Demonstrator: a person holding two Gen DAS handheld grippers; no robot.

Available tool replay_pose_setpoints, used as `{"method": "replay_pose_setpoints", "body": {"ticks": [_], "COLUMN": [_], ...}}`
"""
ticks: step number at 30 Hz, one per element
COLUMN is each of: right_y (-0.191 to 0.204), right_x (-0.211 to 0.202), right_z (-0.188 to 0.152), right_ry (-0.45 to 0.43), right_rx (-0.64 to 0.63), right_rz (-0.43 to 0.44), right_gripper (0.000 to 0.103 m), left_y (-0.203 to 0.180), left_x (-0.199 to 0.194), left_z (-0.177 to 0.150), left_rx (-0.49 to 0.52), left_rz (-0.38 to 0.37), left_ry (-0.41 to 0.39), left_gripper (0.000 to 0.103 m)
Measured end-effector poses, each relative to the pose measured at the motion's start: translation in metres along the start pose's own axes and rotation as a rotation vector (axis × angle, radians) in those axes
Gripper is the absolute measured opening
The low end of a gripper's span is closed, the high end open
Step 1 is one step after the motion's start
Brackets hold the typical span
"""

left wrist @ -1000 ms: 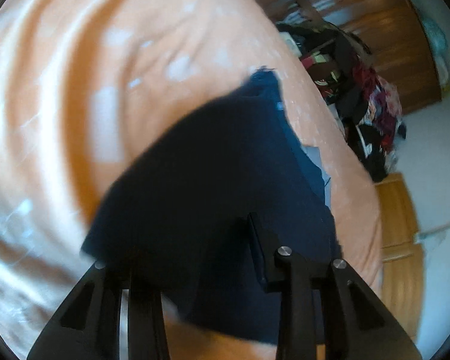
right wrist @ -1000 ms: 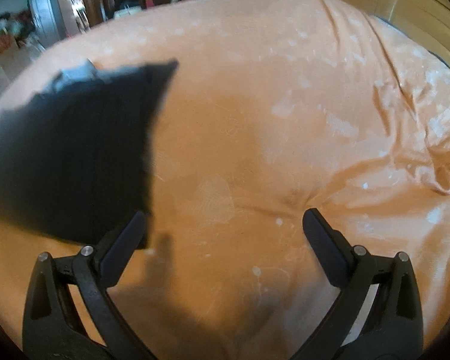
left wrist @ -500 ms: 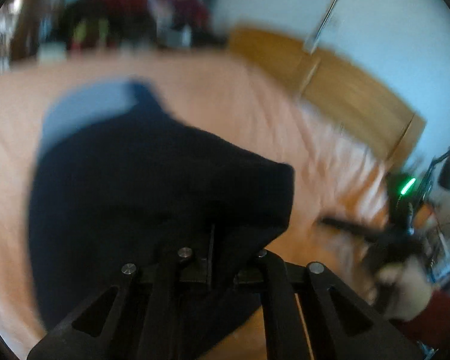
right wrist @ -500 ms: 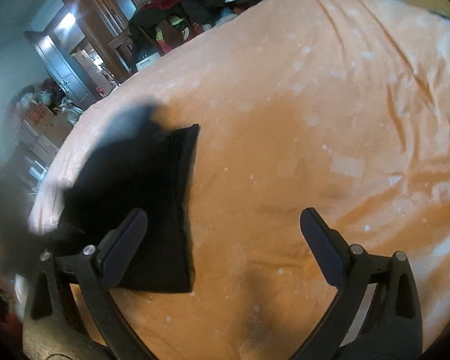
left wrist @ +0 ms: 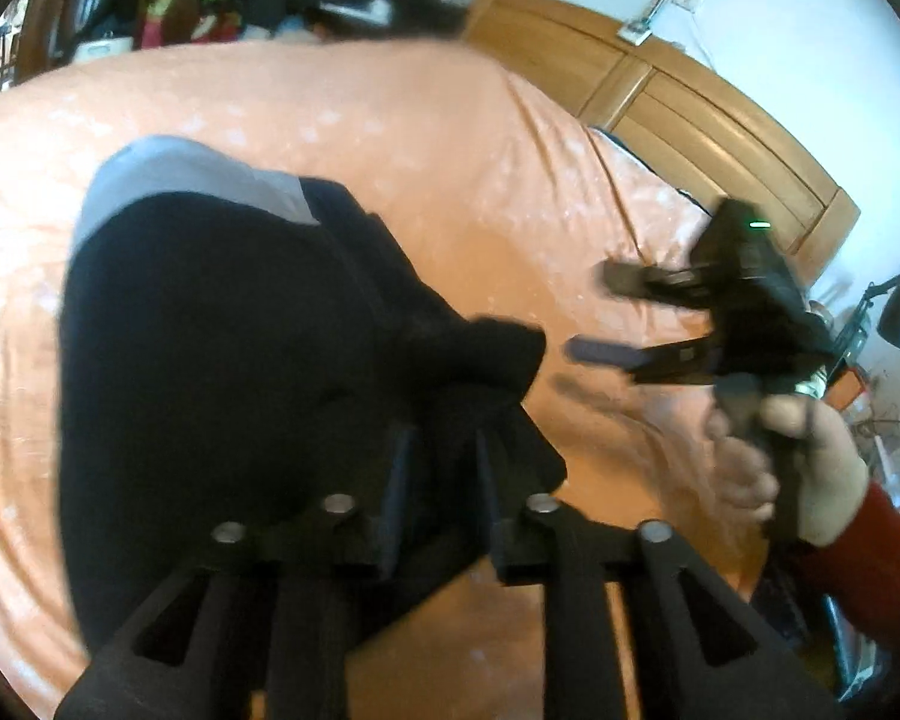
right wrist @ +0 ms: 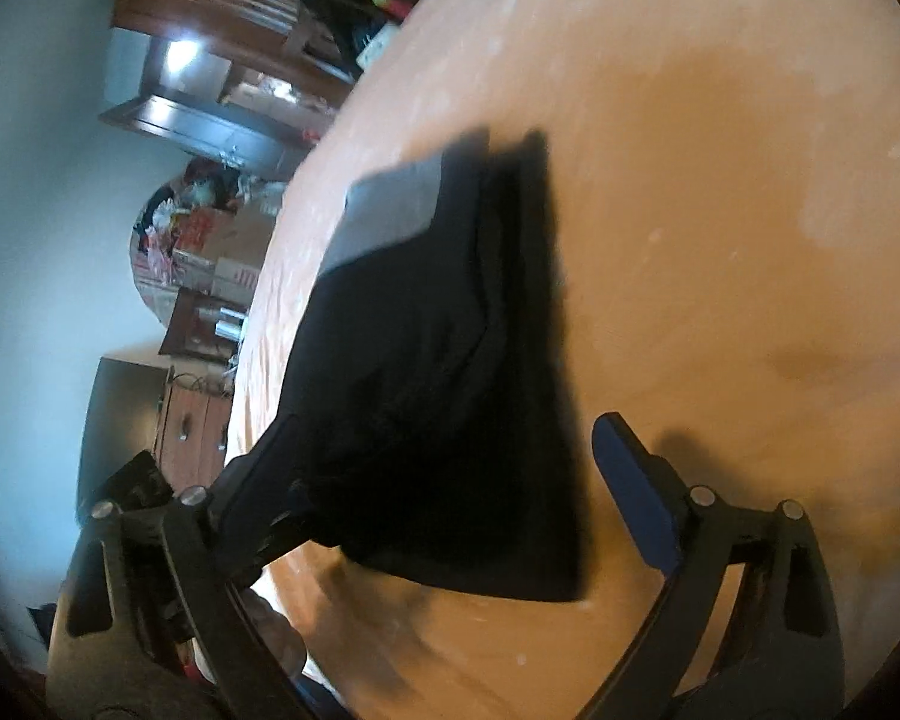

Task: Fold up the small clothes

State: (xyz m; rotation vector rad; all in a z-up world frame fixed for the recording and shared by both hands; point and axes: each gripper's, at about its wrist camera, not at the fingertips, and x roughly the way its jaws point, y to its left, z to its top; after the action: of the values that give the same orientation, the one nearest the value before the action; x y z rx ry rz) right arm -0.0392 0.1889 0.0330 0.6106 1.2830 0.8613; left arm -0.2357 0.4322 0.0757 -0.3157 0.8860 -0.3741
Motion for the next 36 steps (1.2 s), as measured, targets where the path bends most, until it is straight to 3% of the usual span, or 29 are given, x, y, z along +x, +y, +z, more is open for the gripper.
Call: {"method": "replay_pose_setpoints", "body": {"ticks": [4,6,8,11,12,13,18,21,26,29,33,36], "right_y": [0.013,0.023,0.030,0.039,0.040,0.038,0.016,-0.011,-0.011,-0.008,-0.028,-0.016], "right_x": [0.026,0.040,0.042,0.045,0.052,0.059,0.015,0.021,0.019,0.018,0.019,0.010], "right_z": [0.003,0.000,-0.007,-0.018,-0.021,-0.022,-0.036,-0.045,-0.039,-0.031,-0.038,-0.043], "right_ry": [0.058,0.099,0.113,0.115,0.121,0.126,0.006,0.047,0.031,0.029,0.083,0.098], "right_rx": [0.010,-0.027,-0.059,-0.104,-0.122,-0.130,-0.081,-0.040,-0.056,-0.094,-0.079,-0.138], "right_rz": [0.026,-0.040,-0.063,-0.069,-0.080,-0.097,-0.034,-0.066,-0.035,-0.054,-0.082,-0.140], "right_gripper": [0.096,0.095,0.088,0.063,0.042,0.009,0.009,0.008,0.008,0.008,0.009,0.017], "left_y": [0.000,0.008,0.023,0.040,0.045,0.049,0.074,0.085,0.090,0.077,0.081,0.073], "left_x": [-0.028,-0.042,-0.054,-0.067,-0.066,-0.064,-0.074,-0.078,-0.065,-0.052,-0.007,-0.028], "left_z": [0.000,0.001,-0.002,-0.002,-0.003,-0.003,-0.001,0.009,0.025,0.018,-0.022,-0.028], "left_rx": [-0.013,-0.040,-0.065,-0.106,-0.117,-0.128,-0.144,-0.127,-0.102,-0.046,-0.023,-0.025], "left_rz": [-0.012,-0.001,0.027,0.063,0.066,0.066,0.090,0.117,0.134,0.133,0.228,0.226], "left_ry": [-0.055,-0.083,-0.097,-0.113,-0.113,-0.112,-0.140,-0.148,-0.134,-0.088,0.119,0.073], "left_gripper": [0.028,0.033,0.034,0.034,0.034,0.034,0.034,0.034,0.034,0.034,0.041,0.041]}}
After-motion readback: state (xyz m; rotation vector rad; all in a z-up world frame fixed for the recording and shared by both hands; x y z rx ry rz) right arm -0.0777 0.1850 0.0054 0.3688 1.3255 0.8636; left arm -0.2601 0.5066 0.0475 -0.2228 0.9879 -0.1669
